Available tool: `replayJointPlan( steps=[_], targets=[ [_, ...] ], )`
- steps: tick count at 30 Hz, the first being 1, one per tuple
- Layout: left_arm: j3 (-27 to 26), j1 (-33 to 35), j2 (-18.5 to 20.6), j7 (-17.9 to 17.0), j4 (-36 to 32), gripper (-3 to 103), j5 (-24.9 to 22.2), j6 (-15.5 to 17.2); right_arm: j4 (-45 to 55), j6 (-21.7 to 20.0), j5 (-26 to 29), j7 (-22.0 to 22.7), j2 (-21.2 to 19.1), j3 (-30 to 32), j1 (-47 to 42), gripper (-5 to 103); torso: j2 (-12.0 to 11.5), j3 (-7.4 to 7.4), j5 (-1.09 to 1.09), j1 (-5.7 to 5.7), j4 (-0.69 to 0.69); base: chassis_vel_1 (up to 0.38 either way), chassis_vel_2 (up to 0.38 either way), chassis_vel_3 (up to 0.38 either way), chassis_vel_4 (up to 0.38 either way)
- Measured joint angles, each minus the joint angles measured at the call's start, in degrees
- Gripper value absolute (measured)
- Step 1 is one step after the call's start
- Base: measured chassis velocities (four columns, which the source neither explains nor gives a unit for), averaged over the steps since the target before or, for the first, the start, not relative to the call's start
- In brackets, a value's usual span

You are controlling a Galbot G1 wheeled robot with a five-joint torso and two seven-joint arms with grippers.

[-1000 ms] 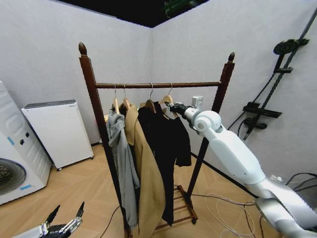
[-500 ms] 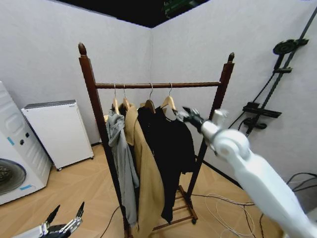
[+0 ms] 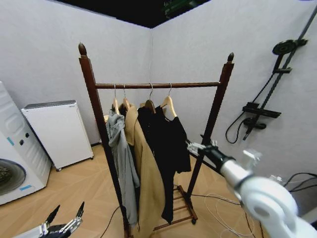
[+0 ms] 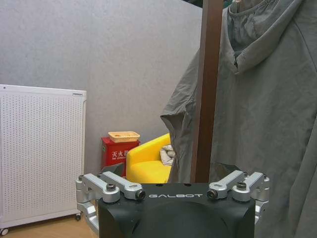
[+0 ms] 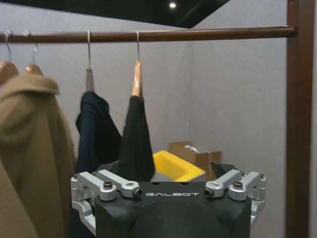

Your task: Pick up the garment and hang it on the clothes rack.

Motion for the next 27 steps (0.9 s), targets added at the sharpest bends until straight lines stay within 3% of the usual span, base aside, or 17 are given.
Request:
replayJointPlan(
  steps=[6, 12, 27],
  targets=[
    [0.0, 0.0, 0.0, 0.01, 0.0, 100, 0.0, 0.0, 0.22, 1.91, -5.87, -0.75, 1.99, 0.69, -4.12, 100, 0.0, 0.01, 0.01, 0.01, 0.01, 0.0, 0.0, 0.0, 0.0],
    [0.0, 0.0, -0.01, 0.01, 0.0, 100, 0.0, 0.0, 0.0, 2.76, -11.03, -0.88, 3.38, -2.75, -5.36, 100, 0.0, 0.01, 0.01, 0.02, 0.0, -0.022, -0.026, -0.025, -0.015],
    [0.0, 0.0, 0.0, 0.01, 0.0, 100, 0.0, 0.0, -0.23, 2.96, -14.45, -0.09, 4.01, -4.74, -6.92, 100, -0.01, 0.02, 0.01, 0.03, 0.0, -0.072, -0.094, -0.09, -0.072]
  ],
)
